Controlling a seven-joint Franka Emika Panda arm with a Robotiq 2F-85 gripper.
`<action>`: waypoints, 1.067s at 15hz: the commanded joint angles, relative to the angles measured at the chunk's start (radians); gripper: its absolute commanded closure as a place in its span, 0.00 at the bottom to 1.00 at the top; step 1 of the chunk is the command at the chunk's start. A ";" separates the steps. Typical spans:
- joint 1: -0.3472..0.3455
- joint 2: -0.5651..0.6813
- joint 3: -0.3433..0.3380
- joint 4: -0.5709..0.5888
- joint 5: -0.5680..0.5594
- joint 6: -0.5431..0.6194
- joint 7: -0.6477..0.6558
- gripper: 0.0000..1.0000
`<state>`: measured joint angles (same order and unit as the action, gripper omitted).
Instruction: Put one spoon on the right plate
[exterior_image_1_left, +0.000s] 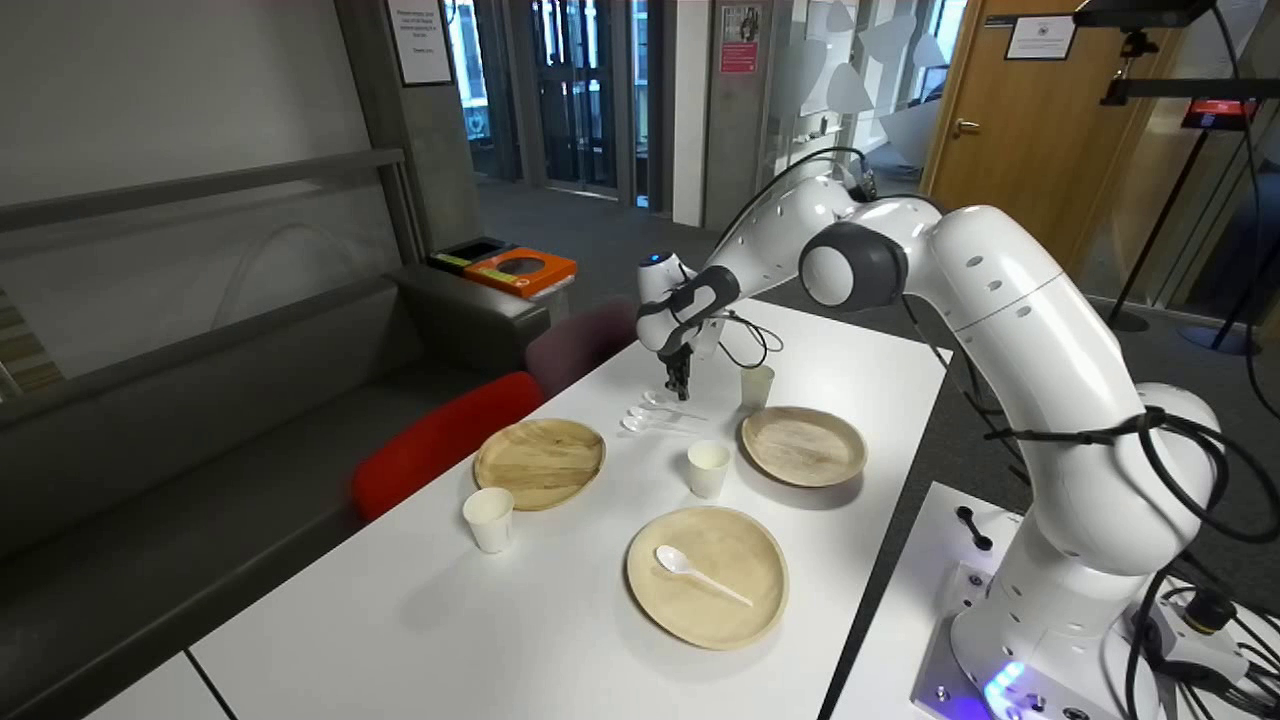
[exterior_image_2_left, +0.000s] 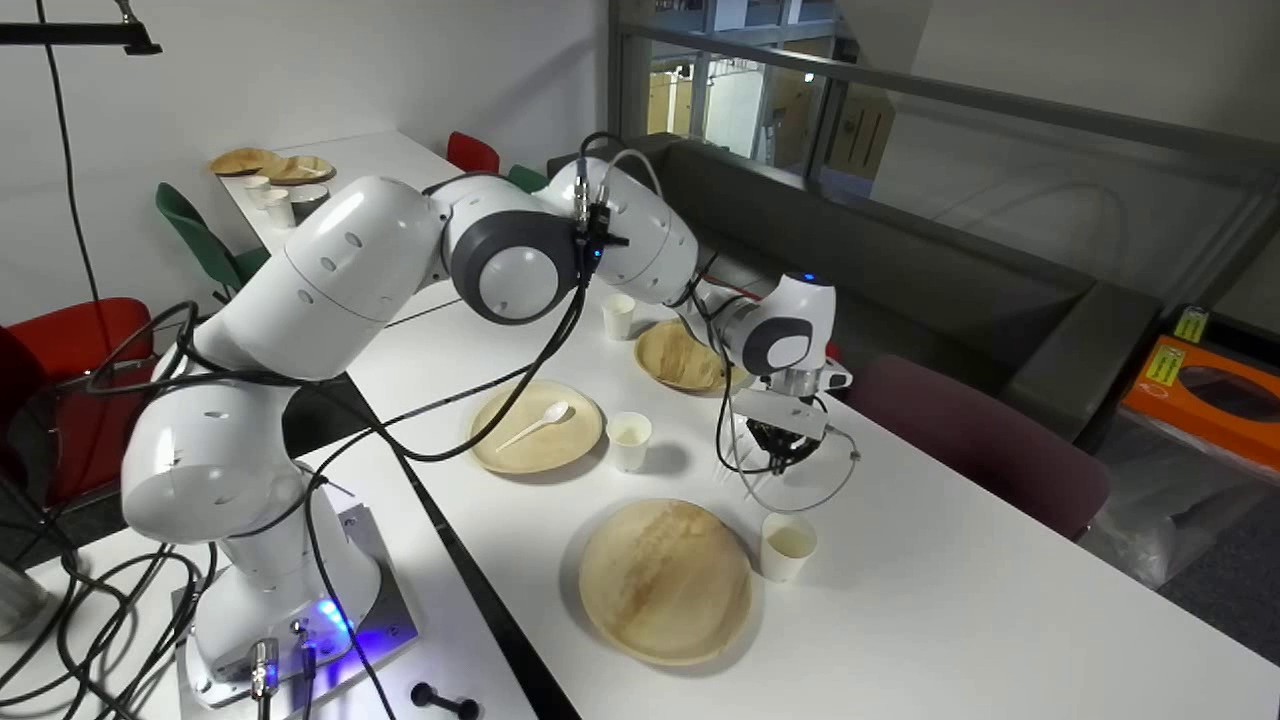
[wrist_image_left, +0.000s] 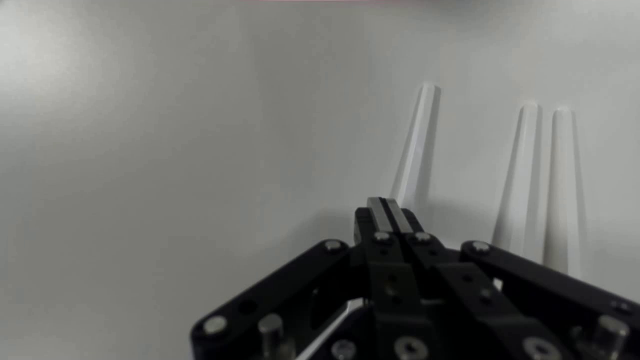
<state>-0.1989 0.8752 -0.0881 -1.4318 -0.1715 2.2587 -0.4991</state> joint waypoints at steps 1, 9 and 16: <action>-0.012 -0.085 0.013 -0.103 -0.032 0.054 -0.012 1.00; -0.013 -0.080 0.018 -0.110 -0.030 0.045 -0.013 0.43; -0.022 -0.069 0.023 -0.098 -0.023 0.035 -0.024 0.44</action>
<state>-0.1972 0.8308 -0.0868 -1.5028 -0.1827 2.2836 -0.4991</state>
